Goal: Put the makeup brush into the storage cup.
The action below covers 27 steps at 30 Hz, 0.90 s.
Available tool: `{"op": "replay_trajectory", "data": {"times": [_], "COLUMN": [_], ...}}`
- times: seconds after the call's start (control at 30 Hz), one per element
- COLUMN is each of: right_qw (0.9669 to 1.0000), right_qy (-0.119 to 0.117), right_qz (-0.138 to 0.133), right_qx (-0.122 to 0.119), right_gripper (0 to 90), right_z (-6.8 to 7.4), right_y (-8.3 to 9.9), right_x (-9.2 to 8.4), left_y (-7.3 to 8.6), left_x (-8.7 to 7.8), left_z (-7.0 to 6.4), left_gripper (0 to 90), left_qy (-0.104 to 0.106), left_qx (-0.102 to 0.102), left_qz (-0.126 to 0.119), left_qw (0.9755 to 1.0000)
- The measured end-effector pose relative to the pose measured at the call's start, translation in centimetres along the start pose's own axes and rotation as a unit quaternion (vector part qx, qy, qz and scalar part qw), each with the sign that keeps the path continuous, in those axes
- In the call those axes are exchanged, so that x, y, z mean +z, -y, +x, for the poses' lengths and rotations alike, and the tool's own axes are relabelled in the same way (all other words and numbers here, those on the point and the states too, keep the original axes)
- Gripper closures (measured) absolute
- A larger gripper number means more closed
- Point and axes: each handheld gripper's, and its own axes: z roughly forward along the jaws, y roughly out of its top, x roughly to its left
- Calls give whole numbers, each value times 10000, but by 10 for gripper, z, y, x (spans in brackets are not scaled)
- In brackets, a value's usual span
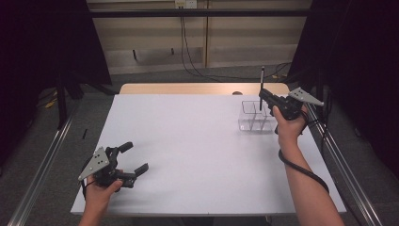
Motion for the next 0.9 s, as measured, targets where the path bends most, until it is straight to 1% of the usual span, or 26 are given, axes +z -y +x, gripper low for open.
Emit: {"op": "replay_trajectory", "data": {"times": [0.33, 0.5, 0.53, 0.63, 0.7, 0.9], "right_qw": [9999, 9999, 9999, 9999, 9999, 9998], "right_qy": [59, 51, 67, 99, 103, 140], "right_qz": [71, 74, 80, 100, 98, 90], "right_qx": [-66, -61, -29, -65, -61, -52], "right_gripper": [844, 844, 844, 844, 843, 843], "right_z": [-2, -2, -1, -1, -2, -2], "right_y": [3, 3, 4, 5, 5, 7], "right_x": [4, 5, 5, 6, 6, 6], "left_y": [0, 0, 0, -1, 0, 0], "left_x": [0, 0, 0, -1, -1, 0], "left_z": [0, 0, 0, 0, 0, 0], "left_gripper": [17, 17, 17, 17, 17, 17], "left_qy": [7, 3, 9, -4, 6, 9], "left_qx": [8, 4, -2, 25, -6, 1], "left_qz": [-7, -5, -7, -10, -15, -14], "left_qw": [10000, 10000, 10000, 10000, 10000, 10000]}}
